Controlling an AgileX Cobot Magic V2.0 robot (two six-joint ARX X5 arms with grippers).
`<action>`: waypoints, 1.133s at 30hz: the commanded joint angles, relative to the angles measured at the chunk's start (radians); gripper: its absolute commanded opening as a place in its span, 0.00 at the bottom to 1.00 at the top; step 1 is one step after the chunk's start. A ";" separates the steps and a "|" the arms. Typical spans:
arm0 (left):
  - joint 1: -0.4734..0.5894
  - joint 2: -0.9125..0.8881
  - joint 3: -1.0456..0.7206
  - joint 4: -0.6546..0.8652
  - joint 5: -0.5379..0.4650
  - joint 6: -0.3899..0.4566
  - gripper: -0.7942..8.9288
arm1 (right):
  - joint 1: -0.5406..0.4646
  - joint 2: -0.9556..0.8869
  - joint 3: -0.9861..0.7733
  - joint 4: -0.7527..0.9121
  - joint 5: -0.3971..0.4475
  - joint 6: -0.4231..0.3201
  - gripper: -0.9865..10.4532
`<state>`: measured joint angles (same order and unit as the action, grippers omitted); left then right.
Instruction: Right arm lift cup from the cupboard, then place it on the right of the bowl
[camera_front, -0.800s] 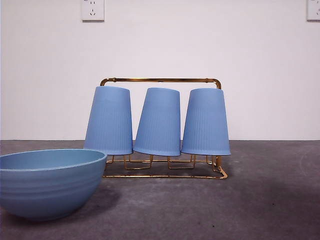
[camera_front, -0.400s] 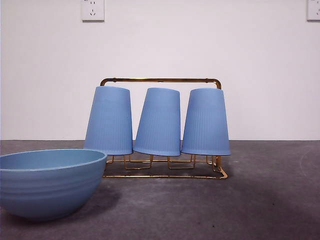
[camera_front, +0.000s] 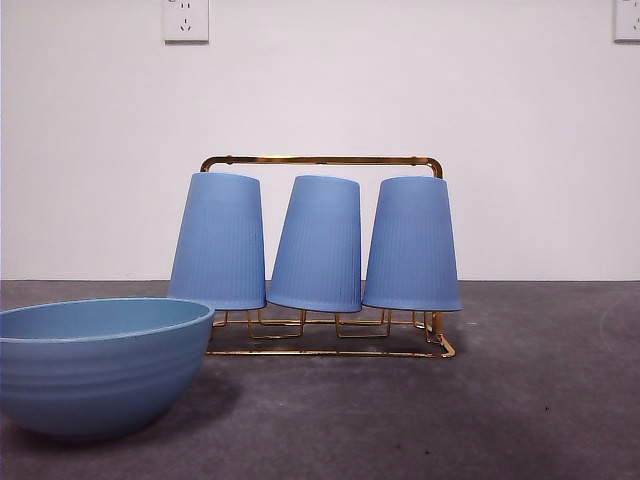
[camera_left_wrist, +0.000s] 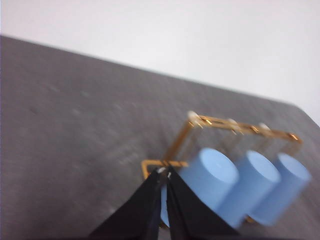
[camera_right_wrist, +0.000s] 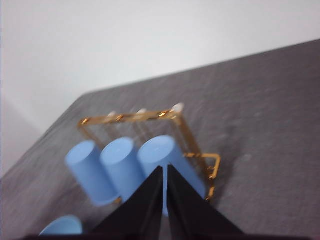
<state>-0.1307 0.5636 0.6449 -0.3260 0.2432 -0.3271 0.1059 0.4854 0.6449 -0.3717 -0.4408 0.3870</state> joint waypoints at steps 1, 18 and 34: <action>-0.012 0.069 0.067 -0.024 0.078 0.038 0.10 | 0.004 0.064 0.068 -0.050 -0.063 -0.093 0.10; -0.117 0.286 0.295 -0.304 0.330 0.315 0.10 | 0.121 0.315 0.279 -0.354 -0.182 -0.452 0.10; -0.130 0.289 0.295 -0.280 0.330 0.342 0.66 | 0.121 0.317 0.279 -0.354 -0.188 -0.436 0.50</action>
<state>-0.2543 0.8455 0.9237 -0.6170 0.5663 0.0048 0.2226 0.7956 0.9119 -0.7303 -0.6254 -0.0490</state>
